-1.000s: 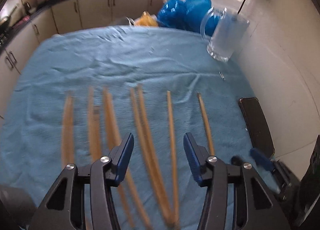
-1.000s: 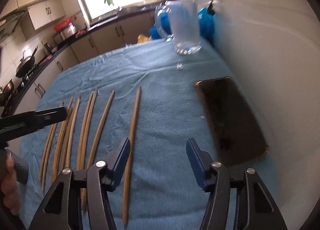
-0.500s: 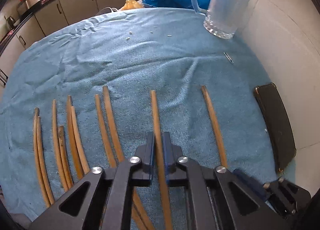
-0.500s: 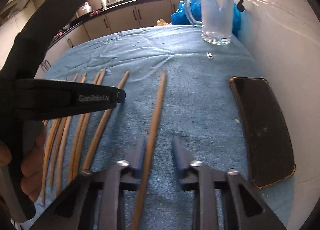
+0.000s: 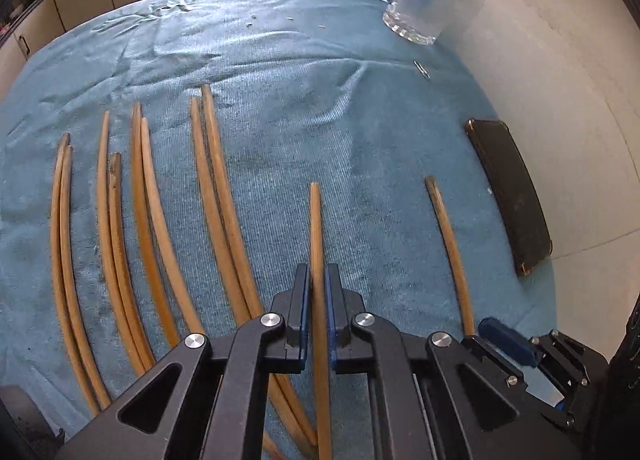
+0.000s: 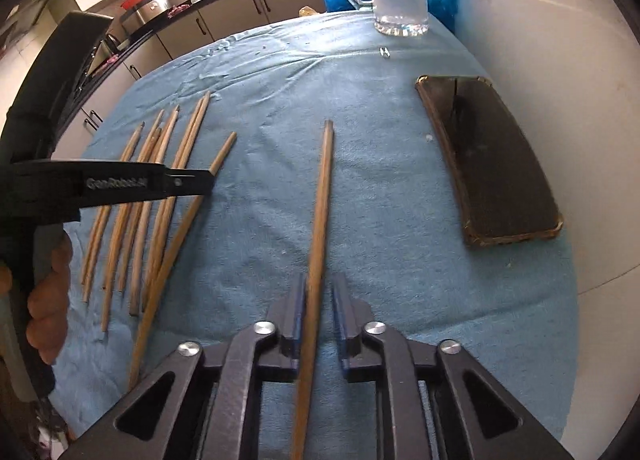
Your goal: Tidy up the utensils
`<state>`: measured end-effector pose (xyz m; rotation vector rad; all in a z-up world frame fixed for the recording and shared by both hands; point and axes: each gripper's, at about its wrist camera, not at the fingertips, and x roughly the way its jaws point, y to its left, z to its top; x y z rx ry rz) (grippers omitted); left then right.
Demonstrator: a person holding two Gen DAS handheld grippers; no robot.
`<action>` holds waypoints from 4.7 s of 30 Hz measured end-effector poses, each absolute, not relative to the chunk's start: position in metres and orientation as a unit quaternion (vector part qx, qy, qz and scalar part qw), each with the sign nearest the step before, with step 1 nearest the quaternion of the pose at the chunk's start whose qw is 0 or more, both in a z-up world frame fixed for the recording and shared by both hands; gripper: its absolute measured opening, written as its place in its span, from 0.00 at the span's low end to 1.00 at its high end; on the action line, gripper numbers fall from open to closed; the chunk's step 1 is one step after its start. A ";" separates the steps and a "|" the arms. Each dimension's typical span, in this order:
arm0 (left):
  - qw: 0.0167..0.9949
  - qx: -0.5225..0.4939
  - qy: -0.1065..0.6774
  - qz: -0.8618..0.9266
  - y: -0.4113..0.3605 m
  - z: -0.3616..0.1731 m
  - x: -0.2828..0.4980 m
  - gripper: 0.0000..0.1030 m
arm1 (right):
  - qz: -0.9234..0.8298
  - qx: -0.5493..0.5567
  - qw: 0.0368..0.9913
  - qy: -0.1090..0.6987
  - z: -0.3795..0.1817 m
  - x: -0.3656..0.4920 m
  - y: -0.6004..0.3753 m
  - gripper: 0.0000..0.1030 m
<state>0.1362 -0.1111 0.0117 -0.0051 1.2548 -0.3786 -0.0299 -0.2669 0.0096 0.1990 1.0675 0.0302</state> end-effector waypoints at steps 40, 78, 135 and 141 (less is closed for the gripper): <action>0.917 -0.090 0.306 -0.239 0.011 0.191 -0.073 0.05 | 0.082 0.095 0.944 0.306 0.148 -0.094 -0.179 0.08; 0.947 -0.118 0.278 -0.109 0.225 0.238 -0.015 0.00 | 0.231 0.150 0.939 0.205 0.159 0.047 0.079 0.08; 0.887 0.005 0.461 -0.020 0.029 0.017 0.032 0.09 | 0.078 0.064 0.897 0.430 0.008 -0.015 -0.164 0.34; 0.888 0.006 0.460 -0.025 0.024 0.014 0.033 0.04 | 0.071 0.056 0.890 0.447 0.011 0.006 -0.156 0.32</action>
